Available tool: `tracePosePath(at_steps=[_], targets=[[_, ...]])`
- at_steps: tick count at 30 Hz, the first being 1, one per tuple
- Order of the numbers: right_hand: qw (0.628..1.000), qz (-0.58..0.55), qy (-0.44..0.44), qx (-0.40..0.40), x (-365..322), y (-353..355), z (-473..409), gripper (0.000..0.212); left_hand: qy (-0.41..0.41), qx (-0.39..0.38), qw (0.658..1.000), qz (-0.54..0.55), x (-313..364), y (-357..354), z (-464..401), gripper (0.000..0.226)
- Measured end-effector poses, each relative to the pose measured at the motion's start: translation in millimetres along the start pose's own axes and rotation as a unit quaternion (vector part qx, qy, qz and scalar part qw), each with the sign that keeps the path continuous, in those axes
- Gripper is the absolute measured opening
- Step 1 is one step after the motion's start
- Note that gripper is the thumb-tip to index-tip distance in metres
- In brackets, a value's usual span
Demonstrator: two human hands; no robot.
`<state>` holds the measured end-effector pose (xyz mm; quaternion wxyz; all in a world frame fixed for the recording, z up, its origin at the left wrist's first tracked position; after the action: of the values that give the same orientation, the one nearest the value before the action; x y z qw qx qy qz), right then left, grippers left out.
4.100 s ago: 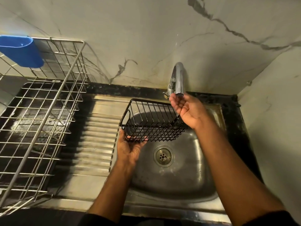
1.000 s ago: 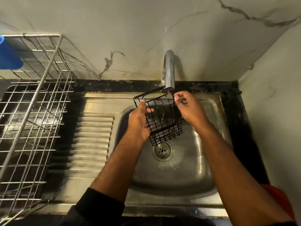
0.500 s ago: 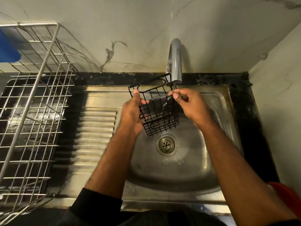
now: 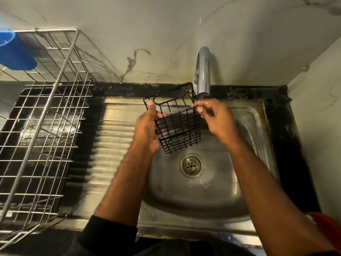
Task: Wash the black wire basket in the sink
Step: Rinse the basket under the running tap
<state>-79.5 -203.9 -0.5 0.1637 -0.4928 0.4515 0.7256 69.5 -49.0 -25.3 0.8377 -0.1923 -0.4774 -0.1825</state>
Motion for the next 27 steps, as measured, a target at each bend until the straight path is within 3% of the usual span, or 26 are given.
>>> tracePosePath(at_steps=[10, 15, 18, 22, 27], targets=[[1.0, 0.016, -0.001, 0.014, 2, 10, 1, 0.025, -0.001, -0.061, 0.998, -0.012, -8, -12, -5, 0.042], [0.993, 0.107, -0.004, 0.057, 12, 23, 5, 0.017, -0.033, -0.127, 0.989, -0.065, -3, -35, -3, 0.043], [0.988, 0.134, 0.002, 0.075, 18, 30, 9, 0.019, -0.076, -0.138, 0.983, -0.094, 2, -42, -8, 0.027], [0.982, 0.148, -0.009, 0.118, 29, 40, 17, 0.02, -0.102, -0.148, 0.982, -0.058, 3, -52, -9, 0.038], [0.975, 0.134, -0.019, 0.175, 32, 52, 21, 0.017, -0.115, -0.156, 0.977, -0.093, -11, -58, -4, 0.039]])
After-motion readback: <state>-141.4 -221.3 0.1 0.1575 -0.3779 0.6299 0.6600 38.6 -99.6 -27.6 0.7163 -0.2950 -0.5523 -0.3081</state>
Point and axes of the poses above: each hand's wrist, its own z-axis away from the middle knuckle, its own y-axis out of the back of the hand, x = y × z, the point moved 7 cm from there along -z, towards the middle knuckle, and after that the axes turned 7 degrees about -y, right-handed, at the moved point
